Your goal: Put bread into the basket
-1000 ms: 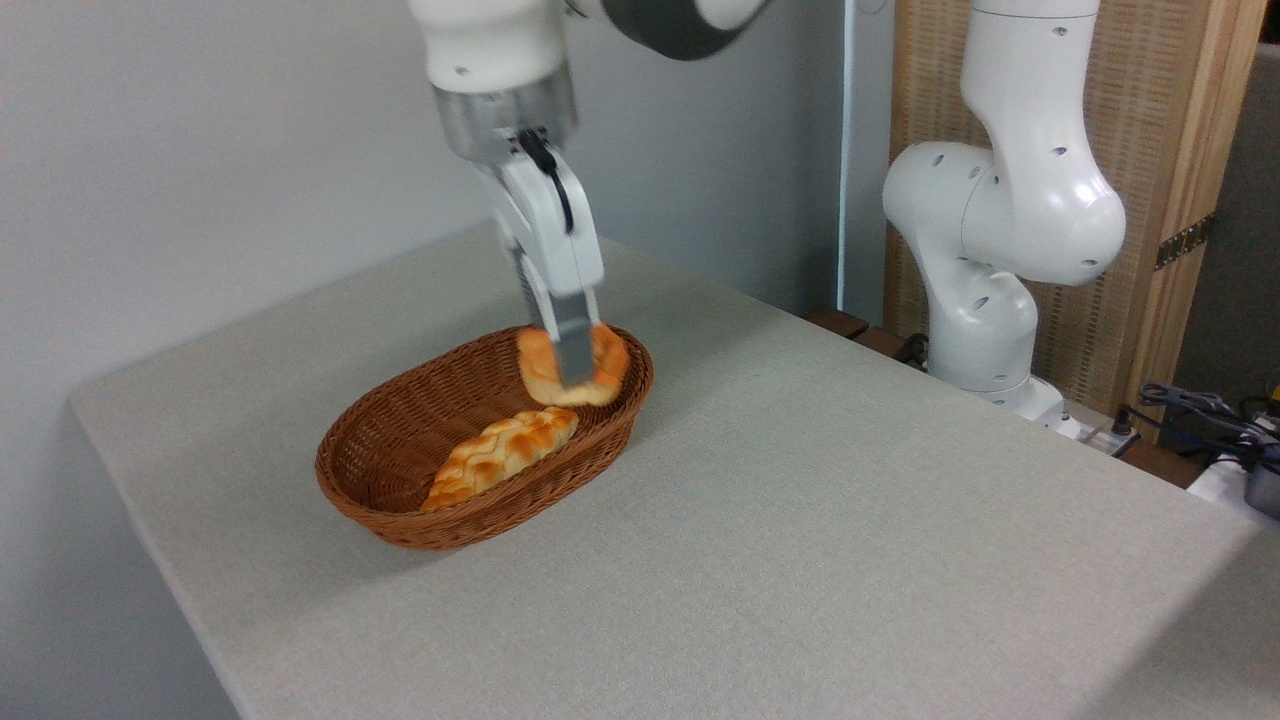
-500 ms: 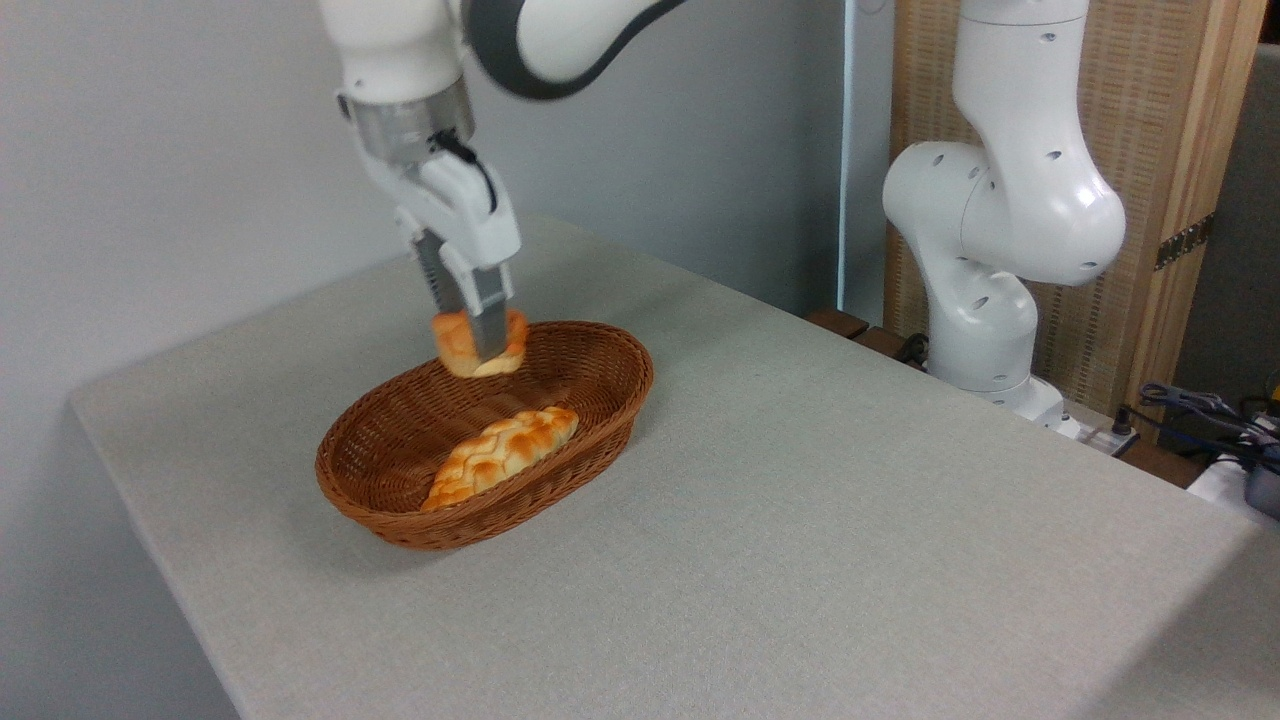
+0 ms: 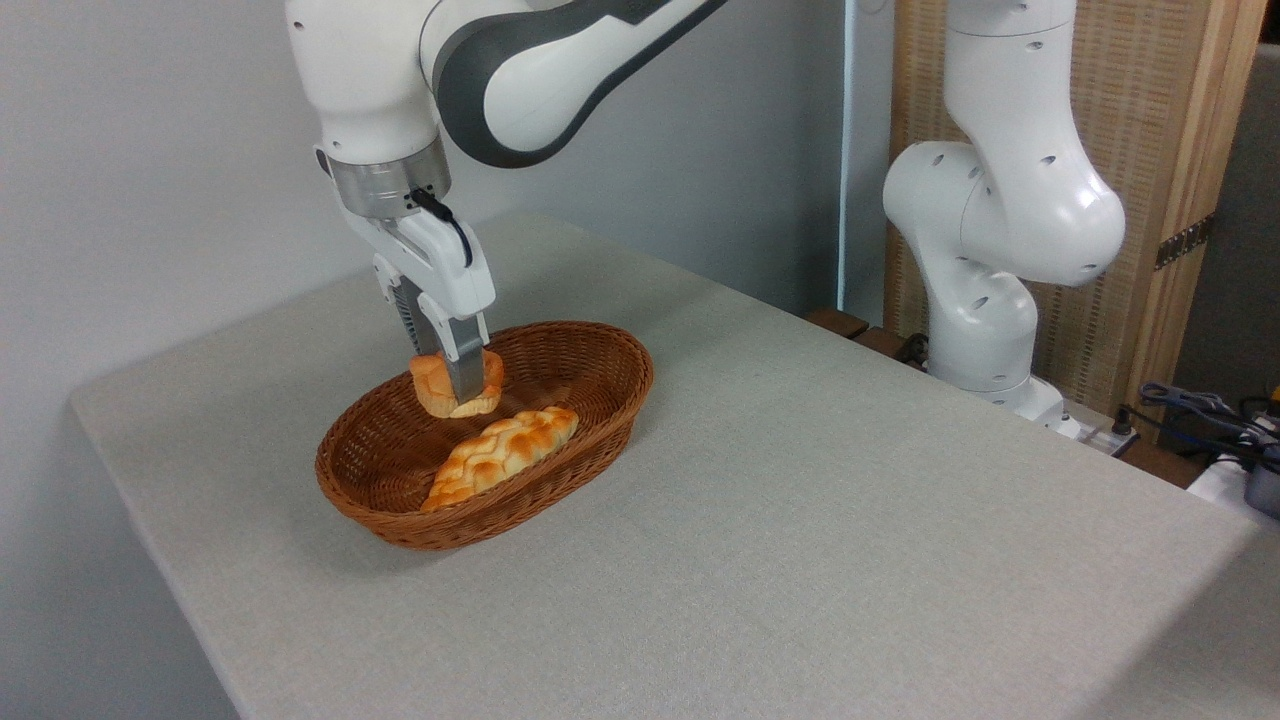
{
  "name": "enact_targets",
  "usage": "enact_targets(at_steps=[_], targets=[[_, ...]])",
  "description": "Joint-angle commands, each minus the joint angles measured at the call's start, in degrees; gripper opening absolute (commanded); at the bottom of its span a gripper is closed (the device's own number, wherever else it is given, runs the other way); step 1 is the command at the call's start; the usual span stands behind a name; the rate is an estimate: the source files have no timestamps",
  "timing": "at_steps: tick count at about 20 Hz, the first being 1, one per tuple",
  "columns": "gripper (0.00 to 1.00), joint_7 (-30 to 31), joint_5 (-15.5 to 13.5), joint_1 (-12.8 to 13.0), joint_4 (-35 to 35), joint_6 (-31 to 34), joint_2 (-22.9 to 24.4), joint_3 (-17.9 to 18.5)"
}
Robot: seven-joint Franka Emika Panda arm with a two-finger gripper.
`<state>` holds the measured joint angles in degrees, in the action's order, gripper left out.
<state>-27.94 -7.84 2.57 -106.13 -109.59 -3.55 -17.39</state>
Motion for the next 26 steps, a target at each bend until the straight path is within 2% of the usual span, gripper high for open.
enact_targets(at_steps=[1,9,11,13,16,18,20,24,26], targets=[[1.0,0.8,0.8,0.6,0.9,-0.4,-0.5,0.3],[1.0,-0.3,1.0,0.3,2.0,-0.4,0.8,1.0],[1.0,-1.9,3.5,-0.2,6.1,0.8,1.3,1.7],[1.0,-2.8,5.6,-0.3,9.2,5.0,1.3,4.3],[1.0,-6.5,4.8,-0.3,13.1,9.9,1.2,8.1],[1.0,-6.8,4.9,-0.3,15.0,11.4,1.7,10.4],[1.0,-6.9,4.8,-0.5,16.8,14.5,2.3,14.5],[1.0,-7.1,4.7,0.2,17.5,17.7,3.6,18.3],[1.0,-7.0,4.6,0.5,17.5,18.0,4.2,18.8]])
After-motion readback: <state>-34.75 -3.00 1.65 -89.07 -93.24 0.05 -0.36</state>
